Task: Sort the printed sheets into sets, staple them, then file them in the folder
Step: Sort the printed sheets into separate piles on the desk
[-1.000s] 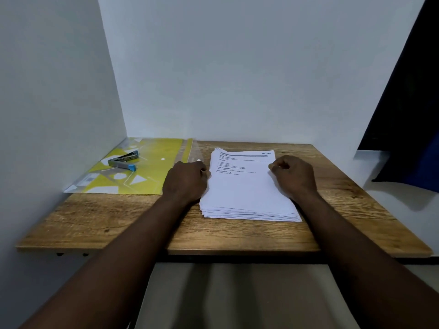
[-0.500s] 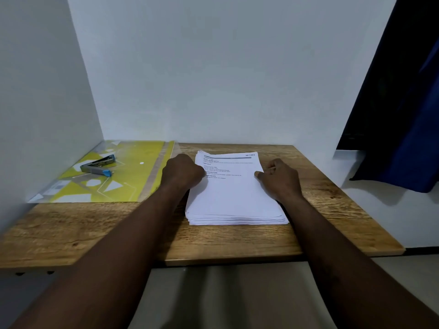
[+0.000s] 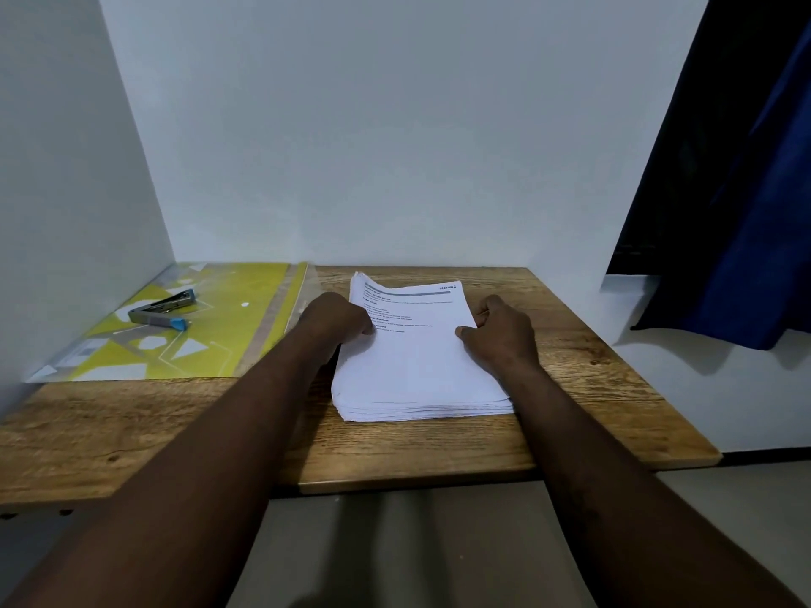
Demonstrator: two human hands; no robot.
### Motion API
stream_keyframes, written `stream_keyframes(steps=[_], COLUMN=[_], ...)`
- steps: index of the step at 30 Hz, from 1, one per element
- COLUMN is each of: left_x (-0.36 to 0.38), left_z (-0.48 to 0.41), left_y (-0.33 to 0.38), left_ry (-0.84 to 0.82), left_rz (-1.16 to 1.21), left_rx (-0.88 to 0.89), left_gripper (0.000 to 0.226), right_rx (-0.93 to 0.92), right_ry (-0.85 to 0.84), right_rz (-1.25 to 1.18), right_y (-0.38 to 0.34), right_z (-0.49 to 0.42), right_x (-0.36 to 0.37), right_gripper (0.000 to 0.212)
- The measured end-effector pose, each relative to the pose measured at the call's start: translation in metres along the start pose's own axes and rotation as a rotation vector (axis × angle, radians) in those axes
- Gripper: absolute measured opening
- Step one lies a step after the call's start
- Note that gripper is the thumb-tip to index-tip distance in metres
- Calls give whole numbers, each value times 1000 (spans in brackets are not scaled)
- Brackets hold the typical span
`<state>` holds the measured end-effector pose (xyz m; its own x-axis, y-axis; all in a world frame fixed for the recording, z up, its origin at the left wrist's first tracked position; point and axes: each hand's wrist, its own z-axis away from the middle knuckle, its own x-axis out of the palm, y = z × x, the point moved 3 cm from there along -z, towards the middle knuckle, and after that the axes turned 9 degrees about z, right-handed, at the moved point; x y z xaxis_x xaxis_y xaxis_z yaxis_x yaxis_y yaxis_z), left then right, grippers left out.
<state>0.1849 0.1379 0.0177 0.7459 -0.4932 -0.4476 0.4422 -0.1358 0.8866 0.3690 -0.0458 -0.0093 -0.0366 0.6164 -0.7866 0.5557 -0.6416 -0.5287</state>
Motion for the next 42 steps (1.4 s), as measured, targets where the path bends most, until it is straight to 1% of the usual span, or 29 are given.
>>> stream_keyframes(steps=[3, 6, 8, 13, 16, 19, 22, 24, 26, 29, 31, 32, 33, 34, 36, 37, 39, 41, 42], left_x=[4, 11, 15, 9, 9, 8, 4, 2, 1, -2, -4, -4, -4, -3, 0, 1, 3, 5, 6], left_z=[3, 9, 10, 4, 2, 4, 6, 7, 7, 10, 10, 9, 9, 10, 9, 9, 11, 12, 12], left_y=[4, 11, 13, 16, 20, 11, 0, -3, -7, -9, -7, -4, -1, 0, -3, -5, -10, -14, -15], left_ry=[20, 35, 41, 84, 60, 26, 26, -2, -68, -205, -267, -282, -291, -297, -301, -296, -265, -229, -223], left_rz=[-79, -207, -237, -114, -71, 86, 354, 515, 675, 868, 917, 920, 910, 903, 899, 897, 885, 856, 849], left_rx=[29, 101, 132, 133, 133, 78, 55, 57, 67, 136, 192, 221, 249, 265, 254, 236, 193, 148, 131], left_gripper=[35, 26, 22, 25, 27, 37, 59, 64, 64, 63, 67, 68, 70, 72, 77, 78, 68, 55, 52], right_rx=[4, -6, -7, -25, -25, -6, 9, 30, 71, 134, 182, 199, 202, 172, 122, 110, 81, 69, 71], right_ry=[1, 6, 11, 11, 0, -5, 1, 6, 12, 29, -38, -98, -185, -287, -434, -468, -476, -465, -462], right_rz=[-6, 4, 7, 21, 16, 8, -2, -42, -137, -294, -509, -674, -838, -979, -1104, -1105, -1075, -1042, -1027], right_y=[0, -1, -2, -4, -5, -4, -4, -2, 0, 3, 6, 8, 12, 13, 8, 6, 5, 6, 8], right_z=[1, 2, 2, 4, 4, 4, 3, 0, -1, -1, 0, -1, -3, -3, 4, 8, 12, 14, 14], right_x=[-1, -1, -2, -2, -2, -2, -4, -3, -3, -11, -17, -19, -18, -18, -21, -21, -22, -23, -23], right_gripper=[28, 27, 27, 27, 29, 29, 31, 38, 54, 76, 84, 84, 79, 66, 41, 35, 31, 32, 34])
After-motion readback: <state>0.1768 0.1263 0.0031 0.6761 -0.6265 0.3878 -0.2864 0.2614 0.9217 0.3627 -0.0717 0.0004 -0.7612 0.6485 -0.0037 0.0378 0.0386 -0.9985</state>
